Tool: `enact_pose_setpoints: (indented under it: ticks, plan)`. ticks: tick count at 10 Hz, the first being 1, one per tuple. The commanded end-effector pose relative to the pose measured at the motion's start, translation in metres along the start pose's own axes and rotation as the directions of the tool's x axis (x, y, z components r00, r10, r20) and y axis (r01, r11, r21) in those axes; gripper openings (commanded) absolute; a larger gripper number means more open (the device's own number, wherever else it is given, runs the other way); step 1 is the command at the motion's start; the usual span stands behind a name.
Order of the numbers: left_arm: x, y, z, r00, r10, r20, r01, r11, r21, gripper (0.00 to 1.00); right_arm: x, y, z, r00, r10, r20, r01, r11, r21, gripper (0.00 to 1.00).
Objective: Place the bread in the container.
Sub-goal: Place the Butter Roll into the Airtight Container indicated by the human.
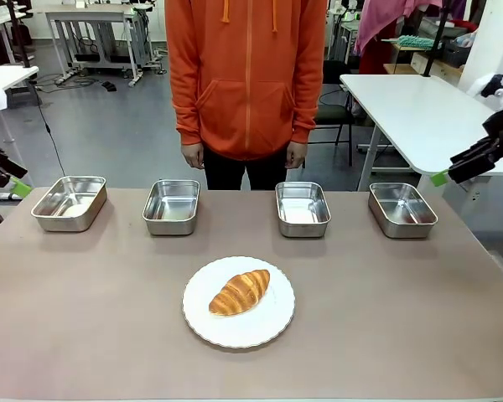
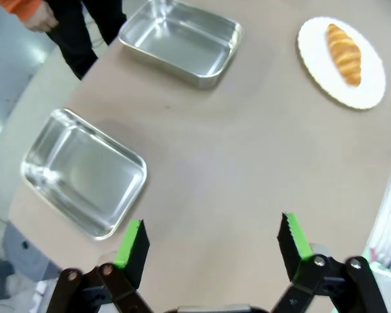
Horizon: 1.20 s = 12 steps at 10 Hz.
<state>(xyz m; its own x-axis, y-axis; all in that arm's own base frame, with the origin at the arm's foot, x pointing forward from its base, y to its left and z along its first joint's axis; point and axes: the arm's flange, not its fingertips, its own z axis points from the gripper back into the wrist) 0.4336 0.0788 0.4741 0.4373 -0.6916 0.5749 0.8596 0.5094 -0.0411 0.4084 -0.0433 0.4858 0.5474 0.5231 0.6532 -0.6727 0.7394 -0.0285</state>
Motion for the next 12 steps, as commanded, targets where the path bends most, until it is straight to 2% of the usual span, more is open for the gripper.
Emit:
enact_pose_setpoints:
  ticks: [1, 3, 6, 7, 10, 12]
  plan:
    - [0.017, -0.009, 0.003, 1.0, 0.016, -0.005, -0.016, 1.0, 0.003, 1.0, 0.01, 0.004, -0.004, 0.999, -0.032, -0.007, 0.032, 0.999, -0.03, 1.0]
    - [0.01, -0.005, -0.001, 1.0, -0.002, -0.012, 0.002, 1.0, 0.006, 1.0, 0.004, 0.004, -0.003, 1.0, -0.002, -0.009, 0.002, 1.0, -0.006, 1.0]
    - [0.013, 0.05, 0.052, 0.987, -0.032, 0.158, 0.047, 0.995, -0.089, 1.0, 0.028, -0.055, 0.041, 0.998, 0.02, 0.054, -0.024, 0.997, 0.073, 1.0]
    - [0.004, 0.063, 0.064, 0.98, -0.044, 0.195, 0.065, 0.993, -0.103, 1.0, 0.027, -0.071, 0.049, 0.997, 0.038, 0.072, -0.04, 0.999, 0.037, 1.0]
    - [-0.031, 0.082, 0.109, 0.944, -0.074, 0.321, 0.101, 0.993, -0.068, 1.0, 0.013, -0.113, 0.079, 0.984, 0.08, 0.162, -0.087, 0.996, 0.037, 1.0]
    - [-0.039, 0.083, 0.125, 0.92, -0.093, 0.381, 0.115, 0.993, -0.033, 1.0, 0.003, -0.127, 0.091, 0.973, 0.078, 0.219, -0.094, 0.993, 0.064, 1.0]
